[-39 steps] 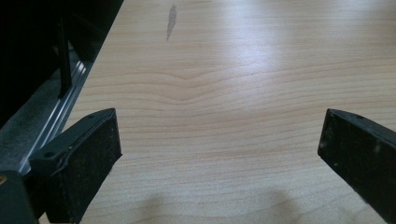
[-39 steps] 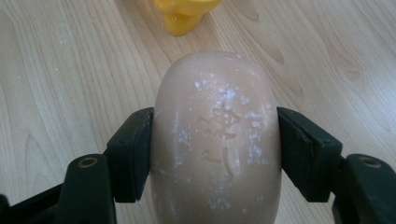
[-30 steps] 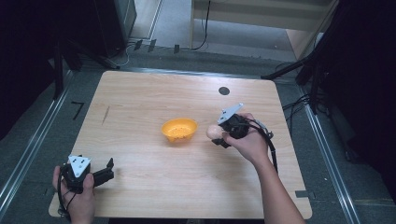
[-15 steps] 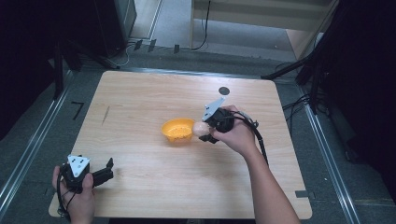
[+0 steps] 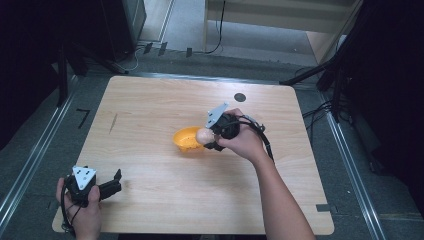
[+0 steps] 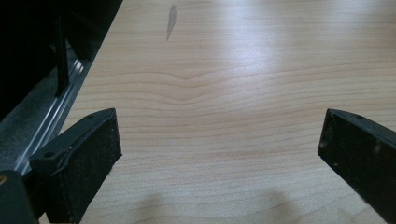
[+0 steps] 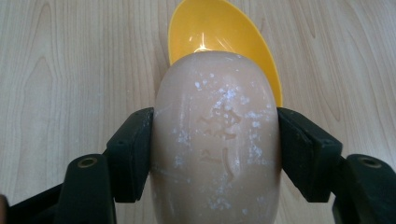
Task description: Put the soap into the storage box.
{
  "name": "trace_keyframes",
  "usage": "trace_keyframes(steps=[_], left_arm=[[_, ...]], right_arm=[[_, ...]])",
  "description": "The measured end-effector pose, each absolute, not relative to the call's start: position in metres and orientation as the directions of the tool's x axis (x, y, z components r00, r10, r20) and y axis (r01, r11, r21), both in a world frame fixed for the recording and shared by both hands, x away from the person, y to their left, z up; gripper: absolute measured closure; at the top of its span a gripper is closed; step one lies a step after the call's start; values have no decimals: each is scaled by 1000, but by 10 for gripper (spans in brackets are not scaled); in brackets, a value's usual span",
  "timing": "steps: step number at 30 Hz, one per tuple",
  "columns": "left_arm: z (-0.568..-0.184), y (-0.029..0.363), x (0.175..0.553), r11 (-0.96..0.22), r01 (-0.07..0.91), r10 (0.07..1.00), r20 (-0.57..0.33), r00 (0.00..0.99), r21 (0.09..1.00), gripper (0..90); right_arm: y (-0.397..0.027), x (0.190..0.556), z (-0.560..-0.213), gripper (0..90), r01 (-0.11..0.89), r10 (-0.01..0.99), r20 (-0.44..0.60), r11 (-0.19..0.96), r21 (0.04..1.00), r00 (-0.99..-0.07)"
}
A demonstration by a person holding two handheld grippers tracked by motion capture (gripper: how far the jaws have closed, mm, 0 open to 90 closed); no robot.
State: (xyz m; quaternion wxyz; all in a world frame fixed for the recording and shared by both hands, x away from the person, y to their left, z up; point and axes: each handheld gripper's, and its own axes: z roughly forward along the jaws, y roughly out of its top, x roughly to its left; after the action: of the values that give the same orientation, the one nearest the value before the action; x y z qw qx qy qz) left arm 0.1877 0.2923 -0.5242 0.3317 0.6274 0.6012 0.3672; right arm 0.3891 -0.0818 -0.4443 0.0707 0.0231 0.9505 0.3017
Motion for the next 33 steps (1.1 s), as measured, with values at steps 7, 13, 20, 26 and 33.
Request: trace_keyframes(steps=[7,13,20,26,33], left_arm=[[-524,293,188,-52,514,998,56,7,856,0],[-524,293,188,-51,508,999,53,11,860,0],[-524,294,187,-50,510,999,51,12,859,0],[-524,294,187,-48,509,999,47,15,859,0],[-524,294,187,-47,506,999,46,15,861,0]], right_arm=[[-59,393,-439,336,-82,-13,-126,822,564,-992],[-43,395,-443,336,-116,-50,-136,837,534,-989],[-33,403,-443,336,-139,-87,-122,837,529,-989],[-27,410,-445,335,-158,-120,-106,843,515,-987],[-23,418,-452,335,-160,-135,-86,848,505,-987]])
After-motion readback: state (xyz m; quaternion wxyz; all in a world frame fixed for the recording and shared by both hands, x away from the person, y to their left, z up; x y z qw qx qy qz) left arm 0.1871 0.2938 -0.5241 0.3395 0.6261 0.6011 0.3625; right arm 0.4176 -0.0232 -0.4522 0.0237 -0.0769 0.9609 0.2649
